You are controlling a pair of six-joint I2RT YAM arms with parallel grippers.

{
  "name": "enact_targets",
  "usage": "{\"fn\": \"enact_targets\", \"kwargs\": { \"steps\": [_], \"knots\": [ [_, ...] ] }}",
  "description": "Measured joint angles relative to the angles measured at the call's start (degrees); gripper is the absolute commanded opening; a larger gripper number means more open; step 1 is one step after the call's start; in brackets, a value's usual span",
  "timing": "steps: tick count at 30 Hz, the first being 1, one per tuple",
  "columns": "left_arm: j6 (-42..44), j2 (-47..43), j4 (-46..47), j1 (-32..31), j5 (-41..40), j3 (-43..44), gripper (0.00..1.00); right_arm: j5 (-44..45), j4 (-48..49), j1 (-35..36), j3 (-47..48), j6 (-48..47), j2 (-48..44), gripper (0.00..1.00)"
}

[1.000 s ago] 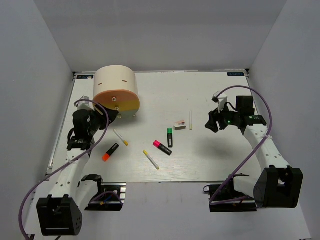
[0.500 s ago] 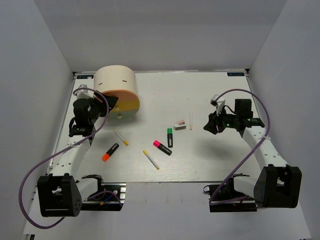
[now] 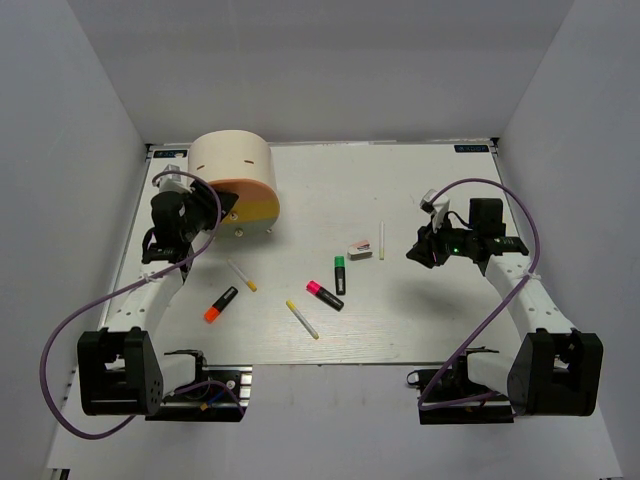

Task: Sort the stationery into containers
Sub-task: Open the drawer in the storage box.

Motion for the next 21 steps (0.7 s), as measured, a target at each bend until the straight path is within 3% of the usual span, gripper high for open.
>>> {"fn": "enact_targets", "kwargs": {
  "steps": [10, 12, 13, 15, 21],
  "knots": [
    [-0.28, -0.02, 1.49, -0.07, 0.04, 0.0, 0.23, -0.39, 0.07, 0.0, -0.07, -0.79, 0.0, 0.4],
    [-0.28, -0.13, 1.46, -0.07, 0.0, -0.04, 0.22, -0.42, 0.07, 0.0, -0.07, -0.83, 0.0, 0.4],
    [-0.31, -0.31, 1.53, -0.04, -0.07, -0.22, 0.21, -0.48, 0.07, 0.0, -0.07, -0.83, 0.0, 0.51],
    [-0.33, -1.09, 1.64, -0.04, -0.11, -1.01, 0.19, -0.87, -0.07, 0.0, -0.07, -0.94, 0.02, 0.61],
    [0.24, -6.21, 0.26, -0.09, 0.31, -4.22, 0.17, -2.25, -0.42, 0.28, -0.04, -2.38, 0.98, 0.67]
  ]
}}
